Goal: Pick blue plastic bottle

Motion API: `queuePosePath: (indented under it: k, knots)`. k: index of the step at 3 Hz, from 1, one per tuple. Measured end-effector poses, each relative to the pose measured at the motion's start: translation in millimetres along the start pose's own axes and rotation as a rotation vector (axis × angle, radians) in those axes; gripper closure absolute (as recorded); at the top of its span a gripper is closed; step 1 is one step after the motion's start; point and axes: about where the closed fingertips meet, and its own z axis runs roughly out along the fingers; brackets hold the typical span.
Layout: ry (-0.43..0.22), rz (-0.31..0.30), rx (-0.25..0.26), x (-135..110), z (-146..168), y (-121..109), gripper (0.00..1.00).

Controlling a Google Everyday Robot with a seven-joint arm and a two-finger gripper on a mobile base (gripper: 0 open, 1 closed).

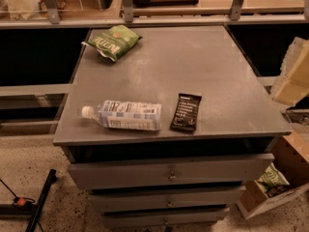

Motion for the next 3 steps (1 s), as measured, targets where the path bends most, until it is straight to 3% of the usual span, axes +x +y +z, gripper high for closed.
queuePosePath:
  k: [1,2,3]
  knots:
    - [0.000,0.000,0.000,-0.1,0.0,0.0,0.00]
    - [-0.017,-0.038,0.002,-21.7,-5.2,1.2,0.00]
    - [-0.032,-0.144,-0.049,-72.8,0.3,18.1,0.00]
